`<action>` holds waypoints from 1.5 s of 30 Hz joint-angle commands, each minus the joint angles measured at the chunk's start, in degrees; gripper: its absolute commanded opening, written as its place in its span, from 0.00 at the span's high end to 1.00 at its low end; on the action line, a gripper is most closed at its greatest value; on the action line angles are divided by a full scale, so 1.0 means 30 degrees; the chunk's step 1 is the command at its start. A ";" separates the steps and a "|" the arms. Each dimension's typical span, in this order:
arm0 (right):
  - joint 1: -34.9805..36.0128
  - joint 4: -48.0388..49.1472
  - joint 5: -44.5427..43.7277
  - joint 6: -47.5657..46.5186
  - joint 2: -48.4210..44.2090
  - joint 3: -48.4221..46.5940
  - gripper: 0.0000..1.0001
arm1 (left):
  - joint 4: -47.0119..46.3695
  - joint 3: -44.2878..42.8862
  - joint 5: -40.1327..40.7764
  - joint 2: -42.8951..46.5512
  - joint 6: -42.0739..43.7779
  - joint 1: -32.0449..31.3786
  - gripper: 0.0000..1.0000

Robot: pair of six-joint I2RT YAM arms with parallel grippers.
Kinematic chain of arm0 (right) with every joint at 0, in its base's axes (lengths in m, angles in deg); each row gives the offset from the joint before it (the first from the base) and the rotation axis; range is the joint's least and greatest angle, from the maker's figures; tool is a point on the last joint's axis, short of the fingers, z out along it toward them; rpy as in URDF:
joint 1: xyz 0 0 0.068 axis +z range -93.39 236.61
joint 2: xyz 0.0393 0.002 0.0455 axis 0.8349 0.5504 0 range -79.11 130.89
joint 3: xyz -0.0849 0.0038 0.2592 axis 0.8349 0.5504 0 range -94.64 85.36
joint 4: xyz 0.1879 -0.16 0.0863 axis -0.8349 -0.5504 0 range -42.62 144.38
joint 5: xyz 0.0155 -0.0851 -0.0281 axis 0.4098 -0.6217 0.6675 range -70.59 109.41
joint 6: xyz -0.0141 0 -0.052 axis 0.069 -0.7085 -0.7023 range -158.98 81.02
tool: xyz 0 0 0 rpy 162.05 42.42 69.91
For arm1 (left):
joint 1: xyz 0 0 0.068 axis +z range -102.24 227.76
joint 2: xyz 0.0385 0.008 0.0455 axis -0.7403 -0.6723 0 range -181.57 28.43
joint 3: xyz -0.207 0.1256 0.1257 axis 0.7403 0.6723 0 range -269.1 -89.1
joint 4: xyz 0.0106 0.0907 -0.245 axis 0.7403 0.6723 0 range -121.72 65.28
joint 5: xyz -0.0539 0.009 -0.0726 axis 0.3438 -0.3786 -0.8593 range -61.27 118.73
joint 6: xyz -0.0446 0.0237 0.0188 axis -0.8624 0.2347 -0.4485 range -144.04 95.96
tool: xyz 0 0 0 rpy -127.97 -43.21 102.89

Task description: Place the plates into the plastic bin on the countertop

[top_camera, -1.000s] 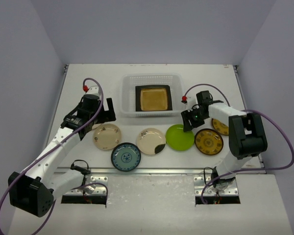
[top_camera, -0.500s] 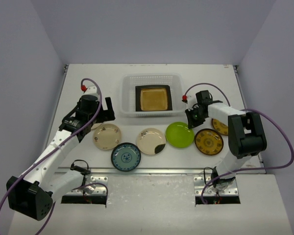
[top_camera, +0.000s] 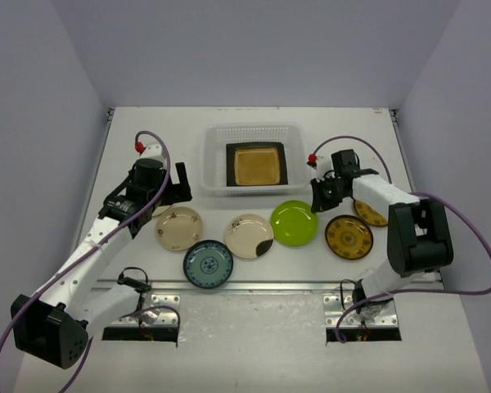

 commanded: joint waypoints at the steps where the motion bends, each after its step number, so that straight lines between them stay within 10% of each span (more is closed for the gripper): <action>1: -0.0244 -0.0662 0.1588 0.0369 -0.1451 -0.0102 1.00 | -0.0773 0.0008 0.0286 0.0394 0.0082 -0.0114 0.00; 45: -0.2457 -0.2038 0.4724 0.0872 -0.5406 0.0359 1.00 | -0.0773 0.0019 0.0234 0.0212 -0.0100 -0.0092 0.00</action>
